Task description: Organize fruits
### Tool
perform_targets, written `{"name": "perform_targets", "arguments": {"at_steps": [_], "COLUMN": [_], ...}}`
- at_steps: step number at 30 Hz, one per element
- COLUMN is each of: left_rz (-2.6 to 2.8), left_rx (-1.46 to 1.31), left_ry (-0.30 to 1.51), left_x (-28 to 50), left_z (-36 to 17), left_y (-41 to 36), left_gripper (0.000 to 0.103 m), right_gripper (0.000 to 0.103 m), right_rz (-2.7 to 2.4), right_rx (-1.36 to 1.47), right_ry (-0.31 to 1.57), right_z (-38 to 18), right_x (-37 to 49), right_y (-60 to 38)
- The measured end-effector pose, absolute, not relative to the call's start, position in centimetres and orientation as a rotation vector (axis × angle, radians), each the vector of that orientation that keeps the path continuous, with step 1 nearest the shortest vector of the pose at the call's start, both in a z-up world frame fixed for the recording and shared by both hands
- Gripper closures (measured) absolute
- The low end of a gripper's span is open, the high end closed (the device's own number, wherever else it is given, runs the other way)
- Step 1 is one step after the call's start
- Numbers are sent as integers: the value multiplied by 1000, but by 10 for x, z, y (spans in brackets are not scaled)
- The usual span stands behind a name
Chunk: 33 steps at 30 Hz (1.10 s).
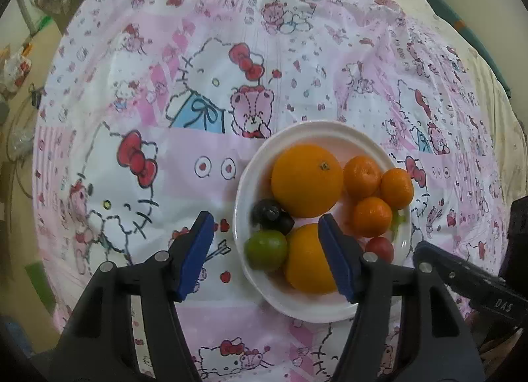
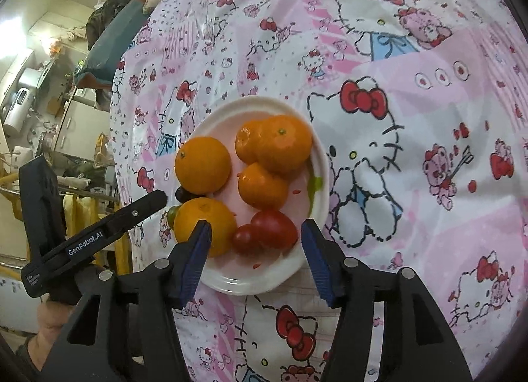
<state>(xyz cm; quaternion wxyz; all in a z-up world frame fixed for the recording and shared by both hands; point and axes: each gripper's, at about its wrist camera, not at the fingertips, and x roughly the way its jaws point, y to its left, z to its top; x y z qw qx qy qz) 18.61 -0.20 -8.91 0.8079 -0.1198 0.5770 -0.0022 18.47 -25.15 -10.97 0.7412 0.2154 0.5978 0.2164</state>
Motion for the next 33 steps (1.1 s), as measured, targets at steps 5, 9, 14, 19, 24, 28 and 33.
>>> {"name": "perform_targets", "arguments": {"at_steps": [5, 9, 14, 19, 24, 28, 33], "left_rz": [0, -11, -12, -15, -24, -27, 12], "left_rx": [-226, -184, -153, -114, -115, -132, -120], "left_ry": [1195, 1121, 1034, 962, 927, 917, 850], "left_x": [179, 167, 145, 121, 91, 71, 45], "left_z": [-80, -64, -39, -17, -8, -3, 8], "left_y": [-3, -5, -5, -4, -2, 3, 9], "left_gripper": [41, 41, 41, 26, 15, 3, 1], "right_gripper": [36, 31, 17, 11, 2, 0, 0], "right_rz": [474, 464, 446, 437, 425, 407, 382], "right_rx": [422, 416, 401, 370, 380, 367, 304], "right_ry": [1260, 1200, 1116, 1022, 952, 912, 845], "right_z": [-95, -78, -54, -29, -15, -7, 0], "right_x": [181, 175, 159, 136, 111, 90, 63], "right_y": [-251, -256, -263, -265, -271, -273, -265]}}
